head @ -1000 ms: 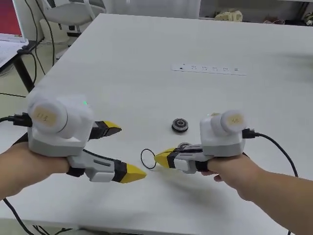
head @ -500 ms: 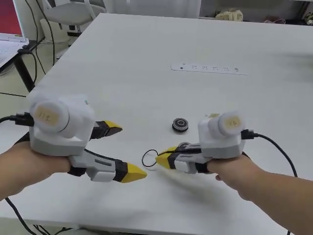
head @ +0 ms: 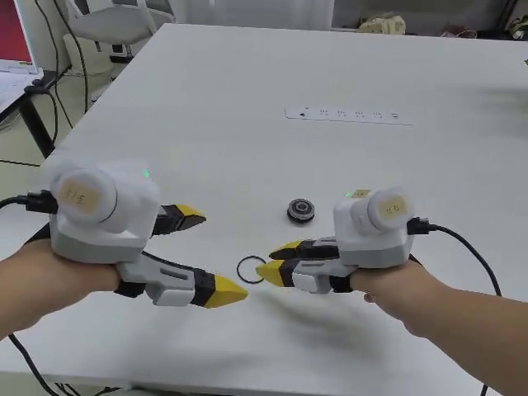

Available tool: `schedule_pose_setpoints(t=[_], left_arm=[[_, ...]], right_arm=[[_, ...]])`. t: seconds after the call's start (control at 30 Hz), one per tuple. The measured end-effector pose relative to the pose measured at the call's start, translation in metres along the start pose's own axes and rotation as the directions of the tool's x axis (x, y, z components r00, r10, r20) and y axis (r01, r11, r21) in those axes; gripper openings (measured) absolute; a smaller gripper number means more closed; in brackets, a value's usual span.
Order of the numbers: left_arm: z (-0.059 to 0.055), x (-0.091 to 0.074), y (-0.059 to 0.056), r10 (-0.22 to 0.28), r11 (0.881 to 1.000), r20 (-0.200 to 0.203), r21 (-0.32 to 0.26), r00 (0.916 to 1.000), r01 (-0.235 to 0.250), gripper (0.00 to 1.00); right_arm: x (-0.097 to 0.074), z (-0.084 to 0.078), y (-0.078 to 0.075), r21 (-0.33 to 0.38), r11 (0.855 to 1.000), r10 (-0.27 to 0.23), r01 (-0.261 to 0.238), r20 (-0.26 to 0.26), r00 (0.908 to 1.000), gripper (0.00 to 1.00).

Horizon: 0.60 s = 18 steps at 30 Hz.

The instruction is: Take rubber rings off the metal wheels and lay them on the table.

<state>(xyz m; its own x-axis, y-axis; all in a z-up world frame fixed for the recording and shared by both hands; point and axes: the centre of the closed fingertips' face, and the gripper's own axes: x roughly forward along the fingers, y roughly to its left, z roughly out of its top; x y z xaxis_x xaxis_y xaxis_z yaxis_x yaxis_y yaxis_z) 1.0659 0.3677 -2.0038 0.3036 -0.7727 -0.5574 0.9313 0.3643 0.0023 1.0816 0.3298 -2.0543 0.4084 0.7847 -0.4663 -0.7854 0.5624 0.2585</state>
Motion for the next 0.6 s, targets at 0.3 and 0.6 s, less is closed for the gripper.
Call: schedule_pose_setpoints(t=[0.3,0.6], left_arm=[[0.008,0.008,-0.001,-0.011,1.0,0.004,0.007,0.9999,0.011,0.71],[0.014,0.014,0.002,-0.015,1.0,0.012,-0.003,0.9998,0.015,0.7]], right_arm=[[-0.015,0.008,-0.008,-0.004,1.0,-0.016,0.016,0.033,0.9993,0.26],[-0.028,0.008,-0.018,-0.014,0.999,-0.045,0.045,0.046,0.9979,0.3]])
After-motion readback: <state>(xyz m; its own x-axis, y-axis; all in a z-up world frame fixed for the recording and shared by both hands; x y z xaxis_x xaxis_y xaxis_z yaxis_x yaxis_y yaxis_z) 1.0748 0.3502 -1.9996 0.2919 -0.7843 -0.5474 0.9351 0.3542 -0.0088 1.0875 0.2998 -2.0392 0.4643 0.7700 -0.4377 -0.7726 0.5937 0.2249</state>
